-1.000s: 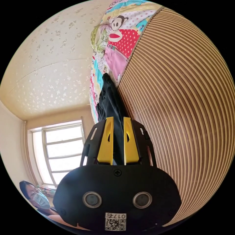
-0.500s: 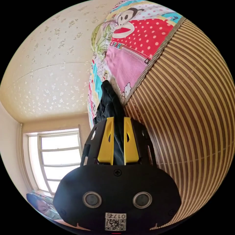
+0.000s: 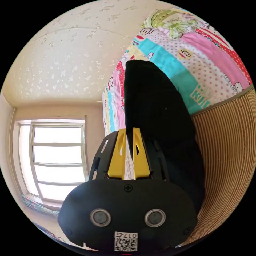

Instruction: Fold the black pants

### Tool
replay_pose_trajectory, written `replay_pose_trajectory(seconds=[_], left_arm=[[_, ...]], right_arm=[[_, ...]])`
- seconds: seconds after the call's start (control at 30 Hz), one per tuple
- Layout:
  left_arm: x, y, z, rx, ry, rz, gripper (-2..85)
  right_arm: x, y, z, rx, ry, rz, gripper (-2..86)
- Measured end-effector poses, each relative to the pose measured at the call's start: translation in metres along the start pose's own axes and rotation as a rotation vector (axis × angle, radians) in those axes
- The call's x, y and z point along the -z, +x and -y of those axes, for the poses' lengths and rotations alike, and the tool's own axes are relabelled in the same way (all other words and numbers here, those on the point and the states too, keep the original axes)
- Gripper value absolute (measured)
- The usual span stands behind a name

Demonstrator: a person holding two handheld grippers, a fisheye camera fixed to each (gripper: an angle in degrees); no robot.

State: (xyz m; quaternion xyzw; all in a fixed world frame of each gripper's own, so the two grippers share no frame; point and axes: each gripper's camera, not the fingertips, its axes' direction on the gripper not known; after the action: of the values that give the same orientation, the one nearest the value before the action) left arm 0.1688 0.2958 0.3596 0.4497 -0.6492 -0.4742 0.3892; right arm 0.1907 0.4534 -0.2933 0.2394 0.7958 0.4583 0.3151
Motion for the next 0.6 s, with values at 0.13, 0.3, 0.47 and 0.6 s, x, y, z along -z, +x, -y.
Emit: replay_pose_trajectory(seconds=[0.13,0.3,0.47,0.6], left_arm=[[0.060,-0.021,-0.010,0.064,0.103,0.089,3.1],[0.102,-0.056,-0.035,0.141,0.183,0.086,3.8],[0.106,-0.054,-0.038,0.102,0.108,-0.025,4.1],[0.124,-0.043,-0.045,0.085,0.070,-0.022,4.2]], right_arm=[[-0.081,-0.008,-0.029,-0.035,-0.086,0.159,2.1],[-0.115,-0.001,-0.065,-0.006,-0.127,0.154,1.0],[-0.075,0.011,-0.065,-0.025,-0.104,0.299,0.9],[-0.044,-0.026,-0.072,0.149,-0.307,0.169,1.2]])
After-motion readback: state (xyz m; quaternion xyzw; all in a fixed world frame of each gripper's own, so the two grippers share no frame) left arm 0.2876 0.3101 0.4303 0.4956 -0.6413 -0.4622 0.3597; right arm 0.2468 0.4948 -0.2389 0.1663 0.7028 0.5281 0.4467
